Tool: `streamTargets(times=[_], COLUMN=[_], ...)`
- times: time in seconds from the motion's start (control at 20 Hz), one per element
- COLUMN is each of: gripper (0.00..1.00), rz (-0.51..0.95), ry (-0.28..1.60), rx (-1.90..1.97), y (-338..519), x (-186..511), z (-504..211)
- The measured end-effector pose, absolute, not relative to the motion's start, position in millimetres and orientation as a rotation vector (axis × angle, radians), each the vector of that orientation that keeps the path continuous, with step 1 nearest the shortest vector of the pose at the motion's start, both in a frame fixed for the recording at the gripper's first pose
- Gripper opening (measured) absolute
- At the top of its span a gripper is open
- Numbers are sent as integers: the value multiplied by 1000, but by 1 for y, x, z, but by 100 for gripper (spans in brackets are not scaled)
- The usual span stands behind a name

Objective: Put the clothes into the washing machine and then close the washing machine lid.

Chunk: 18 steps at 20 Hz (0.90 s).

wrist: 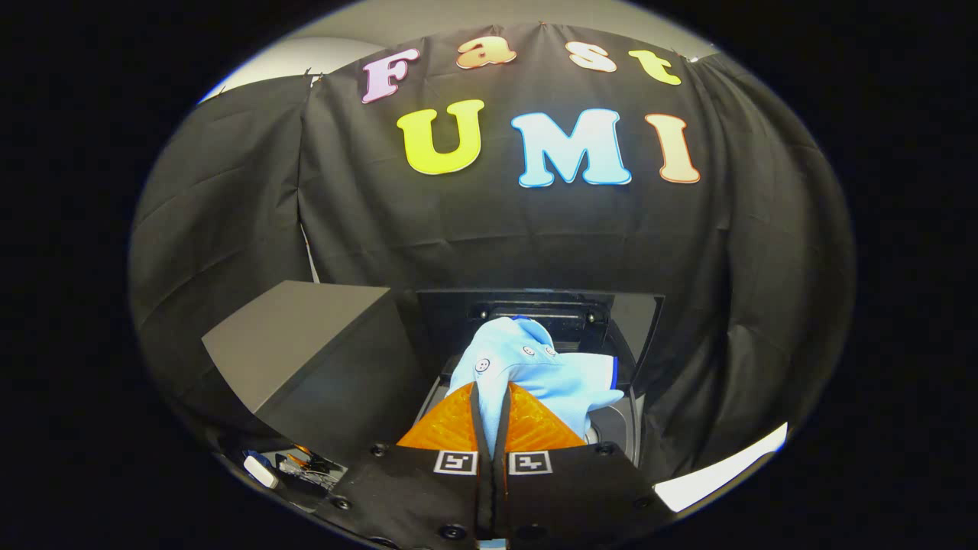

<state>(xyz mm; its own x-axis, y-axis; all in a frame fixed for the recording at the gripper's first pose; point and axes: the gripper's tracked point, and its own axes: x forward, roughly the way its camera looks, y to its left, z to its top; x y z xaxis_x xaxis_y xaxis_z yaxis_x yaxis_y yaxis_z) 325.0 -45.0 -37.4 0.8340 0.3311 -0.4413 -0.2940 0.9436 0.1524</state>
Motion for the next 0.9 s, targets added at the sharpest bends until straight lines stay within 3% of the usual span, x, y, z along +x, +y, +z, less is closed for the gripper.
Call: streamTargets(times=[0.9], gripper=[2], rz=[273], ry=[737], rx=[18], y=[-23], x=[355], z=[-164])
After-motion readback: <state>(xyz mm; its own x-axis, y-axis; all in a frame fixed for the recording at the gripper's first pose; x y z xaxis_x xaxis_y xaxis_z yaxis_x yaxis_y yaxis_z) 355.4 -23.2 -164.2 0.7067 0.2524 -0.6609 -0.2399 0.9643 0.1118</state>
